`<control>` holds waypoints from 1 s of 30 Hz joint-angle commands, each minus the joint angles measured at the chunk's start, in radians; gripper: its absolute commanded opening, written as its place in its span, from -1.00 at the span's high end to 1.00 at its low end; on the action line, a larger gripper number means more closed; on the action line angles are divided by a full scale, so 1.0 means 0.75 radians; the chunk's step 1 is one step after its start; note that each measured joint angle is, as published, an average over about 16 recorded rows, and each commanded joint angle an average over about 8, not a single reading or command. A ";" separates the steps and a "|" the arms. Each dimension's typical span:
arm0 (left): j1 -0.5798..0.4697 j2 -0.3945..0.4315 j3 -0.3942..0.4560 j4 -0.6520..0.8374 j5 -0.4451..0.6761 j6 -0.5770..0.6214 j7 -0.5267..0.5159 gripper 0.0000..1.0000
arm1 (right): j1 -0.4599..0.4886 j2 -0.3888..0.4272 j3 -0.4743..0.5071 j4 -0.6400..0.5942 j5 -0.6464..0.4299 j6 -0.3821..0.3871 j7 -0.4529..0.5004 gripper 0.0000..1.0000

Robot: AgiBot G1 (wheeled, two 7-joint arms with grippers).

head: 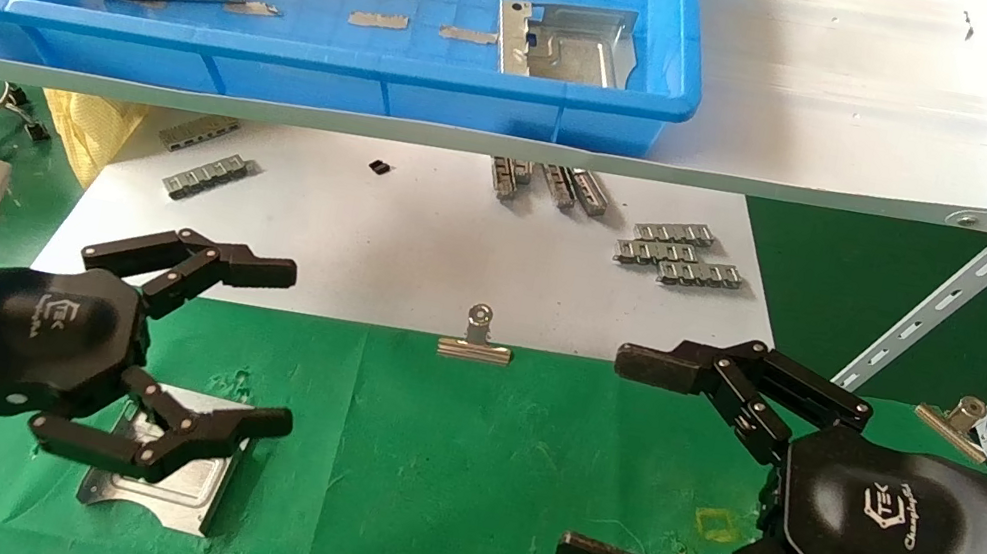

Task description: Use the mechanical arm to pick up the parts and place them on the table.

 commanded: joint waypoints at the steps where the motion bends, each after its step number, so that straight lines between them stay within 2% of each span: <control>1: 0.020 -0.013 -0.022 -0.058 -0.008 -0.004 -0.034 -1.00 | 0.000 0.000 0.000 0.000 0.000 0.000 0.000 -1.00; 16: 0.158 -0.098 -0.175 -0.455 -0.061 -0.032 -0.262 -1.00 | 0.000 0.000 0.000 0.000 0.000 0.000 0.000 -1.00; 30: 0.163 -0.101 -0.180 -0.465 -0.065 -0.035 -0.265 -1.00 | 0.000 0.000 0.000 0.000 0.000 0.001 0.000 -1.00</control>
